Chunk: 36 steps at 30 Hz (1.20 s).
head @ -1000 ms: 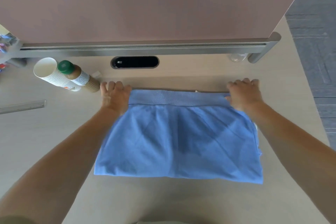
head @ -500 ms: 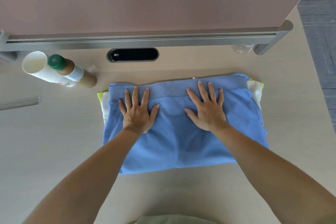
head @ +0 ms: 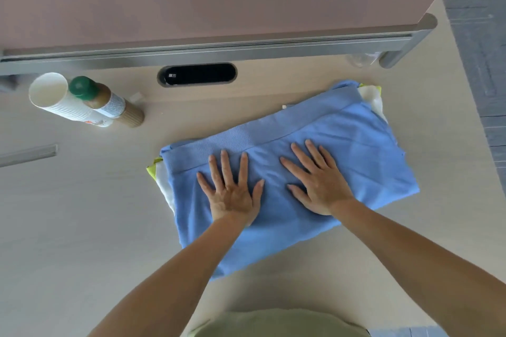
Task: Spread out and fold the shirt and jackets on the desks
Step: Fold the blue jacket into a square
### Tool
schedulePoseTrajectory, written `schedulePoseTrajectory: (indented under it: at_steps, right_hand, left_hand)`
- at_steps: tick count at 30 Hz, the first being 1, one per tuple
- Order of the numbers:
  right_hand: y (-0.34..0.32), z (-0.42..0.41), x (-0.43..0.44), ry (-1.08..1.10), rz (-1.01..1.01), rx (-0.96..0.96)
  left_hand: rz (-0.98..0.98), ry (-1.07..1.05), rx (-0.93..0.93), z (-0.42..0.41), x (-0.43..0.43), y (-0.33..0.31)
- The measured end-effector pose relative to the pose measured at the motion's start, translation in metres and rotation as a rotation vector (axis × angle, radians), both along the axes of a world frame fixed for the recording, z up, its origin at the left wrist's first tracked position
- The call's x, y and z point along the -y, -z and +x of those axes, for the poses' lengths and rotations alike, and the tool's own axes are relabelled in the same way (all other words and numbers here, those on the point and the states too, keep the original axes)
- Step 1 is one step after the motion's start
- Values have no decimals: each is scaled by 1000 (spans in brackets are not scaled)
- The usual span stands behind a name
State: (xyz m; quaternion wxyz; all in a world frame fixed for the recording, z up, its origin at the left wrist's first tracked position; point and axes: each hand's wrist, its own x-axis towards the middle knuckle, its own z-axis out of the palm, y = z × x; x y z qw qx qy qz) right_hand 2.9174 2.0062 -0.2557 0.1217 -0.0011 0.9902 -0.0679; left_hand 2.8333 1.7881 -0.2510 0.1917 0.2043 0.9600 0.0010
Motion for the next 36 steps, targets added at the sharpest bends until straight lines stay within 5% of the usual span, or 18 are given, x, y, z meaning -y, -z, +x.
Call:
schedulePoseTrajectory:
  at_steps: [4, 6, 10, 18, 22, 25, 28, 36]
  right_hand:
    - [-3, 19, -45, -40, 114, 29]
    - [-11, 27, -47, 245, 155, 65]
    - [-15, 39, -32, 672, 89, 169]
    - [-31, 14, -54, 657, -200, 303]
    - [-57, 27, -37, 1030, -327, 35]
    - [-51, 55, -21, 1509, -586, -75]
    - [-37, 79, -10, 1896, -1196, -178]
    - [-53, 93, 24, 1838, -1627, -120]
  left_hand:
    - [113, 129, -59, 28, -8, -15]
    - [202, 236, -161, 22, -11, -15]
    - [114, 137, 15, 20, 4, -1]
    - [73, 66, 71, 6, 1, -19]
    - [277, -11, 122, -51, -75, -49]
    - [200, 24, 326, -94, -132, -55]
    - [41, 40, 430, -110, -153, -67]
    - [87, 75, 566, -112, -139, -82]
